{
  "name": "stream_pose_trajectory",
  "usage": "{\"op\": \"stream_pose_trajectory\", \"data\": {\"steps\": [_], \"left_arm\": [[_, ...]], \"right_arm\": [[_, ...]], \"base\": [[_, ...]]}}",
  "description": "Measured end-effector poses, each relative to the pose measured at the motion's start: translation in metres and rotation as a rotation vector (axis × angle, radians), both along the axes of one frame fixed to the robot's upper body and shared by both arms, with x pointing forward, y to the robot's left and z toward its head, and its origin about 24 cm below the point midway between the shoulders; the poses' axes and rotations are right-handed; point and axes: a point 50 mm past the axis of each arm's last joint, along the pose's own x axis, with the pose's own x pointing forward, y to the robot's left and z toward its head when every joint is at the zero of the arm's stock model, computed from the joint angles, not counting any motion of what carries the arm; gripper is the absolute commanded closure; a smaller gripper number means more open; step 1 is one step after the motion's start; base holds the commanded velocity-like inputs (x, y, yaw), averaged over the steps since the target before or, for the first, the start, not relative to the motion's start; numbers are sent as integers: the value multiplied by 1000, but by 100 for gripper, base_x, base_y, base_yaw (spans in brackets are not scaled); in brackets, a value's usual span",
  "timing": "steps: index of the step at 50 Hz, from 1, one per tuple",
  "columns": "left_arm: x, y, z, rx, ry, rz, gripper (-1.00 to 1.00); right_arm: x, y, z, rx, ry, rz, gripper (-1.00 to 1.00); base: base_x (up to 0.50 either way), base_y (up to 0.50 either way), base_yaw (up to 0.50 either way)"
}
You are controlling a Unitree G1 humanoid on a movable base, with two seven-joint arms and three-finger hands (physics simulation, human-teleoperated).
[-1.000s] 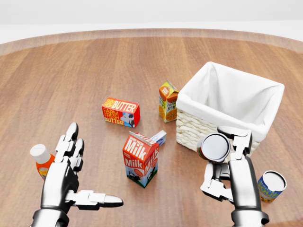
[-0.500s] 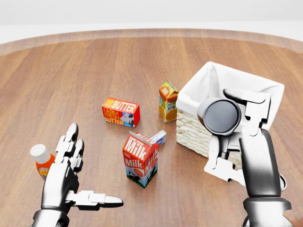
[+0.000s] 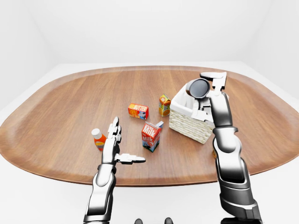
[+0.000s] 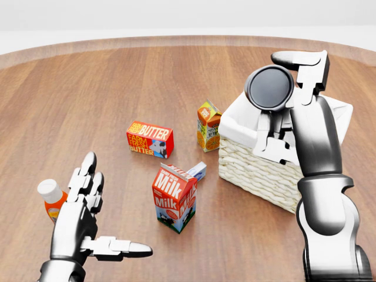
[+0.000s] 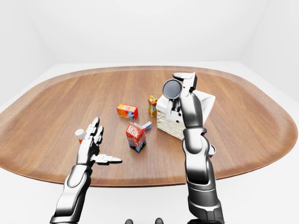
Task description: Pick up the tomato sauce, and put it in the basket.
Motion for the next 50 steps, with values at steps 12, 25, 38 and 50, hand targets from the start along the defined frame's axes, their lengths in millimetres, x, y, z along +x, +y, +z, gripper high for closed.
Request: {"op": "stream_pose_trajectory", "data": {"steps": [12, 25, 38, 50], "left_arm": [[0, 0, 1, -1, -2, 0, -100], [0, 0, 1, -2, -3, 0, -100], [0, 1, 1, -3, -4, 2, -100], [0, 1, 1, -4, -4, 2, -100]], "right_arm": [[38, -8, 6, -20, 35, -45, 100], [72, -21, 10, -21, 90, -112, 100], [99, -36, 3, -10, 148, -166, 100], [119, -53, -16, 8, 247, -236, 100]], "base": [[0, 0, 0], [0, 0, 0], [0, 0, 0], [0, 0, 0]]}}
